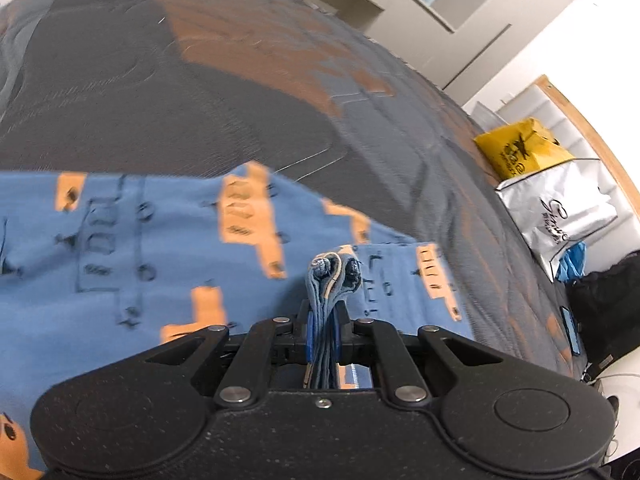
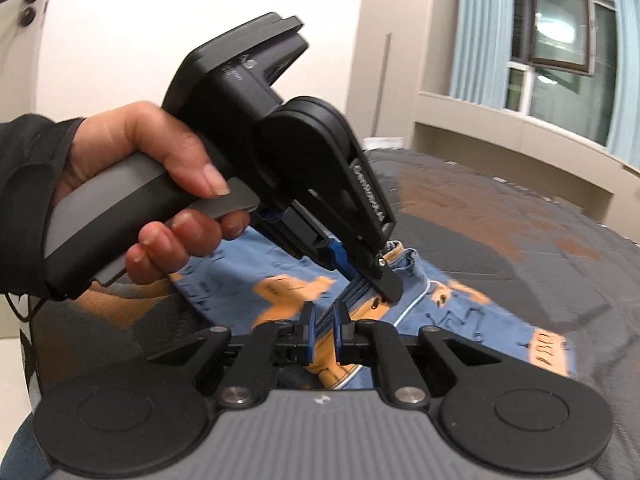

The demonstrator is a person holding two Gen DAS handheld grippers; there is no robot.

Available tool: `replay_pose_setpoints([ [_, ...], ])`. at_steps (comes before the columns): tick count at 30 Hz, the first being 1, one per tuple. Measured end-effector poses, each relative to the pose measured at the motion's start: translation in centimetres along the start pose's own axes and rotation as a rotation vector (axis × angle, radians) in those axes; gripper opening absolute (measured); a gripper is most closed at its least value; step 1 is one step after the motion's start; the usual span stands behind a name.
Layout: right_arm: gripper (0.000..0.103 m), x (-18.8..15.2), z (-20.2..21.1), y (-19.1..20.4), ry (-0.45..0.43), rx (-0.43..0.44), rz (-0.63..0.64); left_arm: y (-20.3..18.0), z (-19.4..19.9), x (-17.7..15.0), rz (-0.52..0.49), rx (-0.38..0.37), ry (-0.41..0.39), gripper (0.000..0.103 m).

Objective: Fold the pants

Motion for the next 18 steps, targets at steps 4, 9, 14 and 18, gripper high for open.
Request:
replay_pose_setpoints([
  [4, 0.011, -1.2, -2.0, 1.1, 0.044, 0.015, 0.015, 1.4, -1.2, -0.6, 0.015, -0.011, 0.014, 0.010],
  [9, 0.025, -1.6, -1.4, 0.2, 0.034, 0.037, -0.012, 1.6, -1.3, -0.7, 0.018, -0.036, -0.001, 0.011],
  [14, 0.059, -2.5, 1.3, -1.6, 0.012, 0.054, -0.045, 1.4, -0.6, -1.0, 0.024, -0.023, -0.036, 0.032],
  [18, 0.092, -3.3, 4.3, -6.5, -0.023, -0.063, -0.078, 0.0, 1.7, -0.7, -0.039, 0.077, -0.167, 0.093],
])
Point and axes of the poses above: each gripper's, at about its wrist camera, not at the fingertips, and z roughly against the way its jaws point, y to its left, x to its top, the point moved 10 cm from there along -z, roughly the way its jaws point, and after that the axes turned 2 degrees about -z, right-handed, at the moved point
